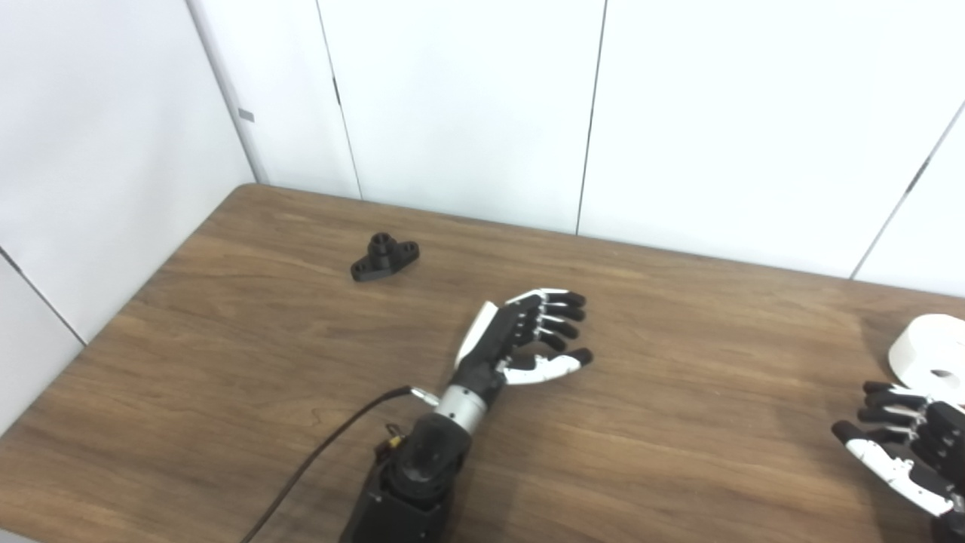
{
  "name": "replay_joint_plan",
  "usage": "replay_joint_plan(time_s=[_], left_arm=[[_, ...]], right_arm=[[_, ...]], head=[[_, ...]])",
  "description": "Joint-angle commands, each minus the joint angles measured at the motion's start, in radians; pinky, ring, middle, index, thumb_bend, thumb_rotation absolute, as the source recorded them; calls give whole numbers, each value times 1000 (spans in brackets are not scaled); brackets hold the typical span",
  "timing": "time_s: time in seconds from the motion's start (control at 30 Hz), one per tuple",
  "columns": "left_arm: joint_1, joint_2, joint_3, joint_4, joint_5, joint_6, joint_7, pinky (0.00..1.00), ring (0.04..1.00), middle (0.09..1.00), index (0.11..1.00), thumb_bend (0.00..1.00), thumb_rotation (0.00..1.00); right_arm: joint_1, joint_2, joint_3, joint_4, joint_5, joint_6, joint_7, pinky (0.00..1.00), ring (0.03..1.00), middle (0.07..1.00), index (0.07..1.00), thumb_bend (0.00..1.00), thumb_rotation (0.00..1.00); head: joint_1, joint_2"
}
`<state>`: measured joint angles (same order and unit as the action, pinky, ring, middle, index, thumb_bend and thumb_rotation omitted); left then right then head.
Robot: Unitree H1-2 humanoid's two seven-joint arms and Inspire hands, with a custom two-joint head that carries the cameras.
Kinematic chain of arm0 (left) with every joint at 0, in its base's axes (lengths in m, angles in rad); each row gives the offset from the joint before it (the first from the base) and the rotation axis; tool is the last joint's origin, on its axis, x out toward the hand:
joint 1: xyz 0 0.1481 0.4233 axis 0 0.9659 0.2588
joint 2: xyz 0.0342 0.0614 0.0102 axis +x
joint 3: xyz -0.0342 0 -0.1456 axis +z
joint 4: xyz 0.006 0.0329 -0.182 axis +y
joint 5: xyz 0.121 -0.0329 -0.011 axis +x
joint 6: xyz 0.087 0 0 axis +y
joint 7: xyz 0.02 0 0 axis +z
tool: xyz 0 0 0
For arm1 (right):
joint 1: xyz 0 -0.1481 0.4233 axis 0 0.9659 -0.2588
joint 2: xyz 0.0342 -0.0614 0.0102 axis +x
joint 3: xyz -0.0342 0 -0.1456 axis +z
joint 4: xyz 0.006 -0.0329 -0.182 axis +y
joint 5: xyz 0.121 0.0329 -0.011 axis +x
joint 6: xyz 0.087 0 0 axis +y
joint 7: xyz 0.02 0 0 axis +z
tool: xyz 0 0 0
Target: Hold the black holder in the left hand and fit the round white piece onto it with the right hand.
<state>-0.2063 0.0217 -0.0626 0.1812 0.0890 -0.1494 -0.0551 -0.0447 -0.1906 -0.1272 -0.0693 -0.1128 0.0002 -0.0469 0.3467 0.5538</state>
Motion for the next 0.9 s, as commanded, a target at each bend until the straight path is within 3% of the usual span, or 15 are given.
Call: replay_joint_plan(time_s=[0.0,0.63,0.73,0.87], left_arm=[[10,0,-1,23,-3,-27,6,572,626,697,707,655,19],[0,13,1,-42,30,5,22,550,584,685,681,675,0],[-14,36,10,-63,24,22,7,520,579,653,653,691,0],[-38,97,9,-70,47,14,-17,521,625,682,649,717,0]], right_arm=[[-19,-8,-8,-48,-15,-12,-16,441,556,670,498,511,137],[-10,-27,-29,-51,6,1,0,446,556,657,498,515,146],[-10,-29,-31,-49,9,3,1,445,555,657,498,516,144],[-7,-33,-34,-48,16,0,5,444,557,660,498,515,143]], head=[[4,2],[15,7],[20,8],[25,7]])
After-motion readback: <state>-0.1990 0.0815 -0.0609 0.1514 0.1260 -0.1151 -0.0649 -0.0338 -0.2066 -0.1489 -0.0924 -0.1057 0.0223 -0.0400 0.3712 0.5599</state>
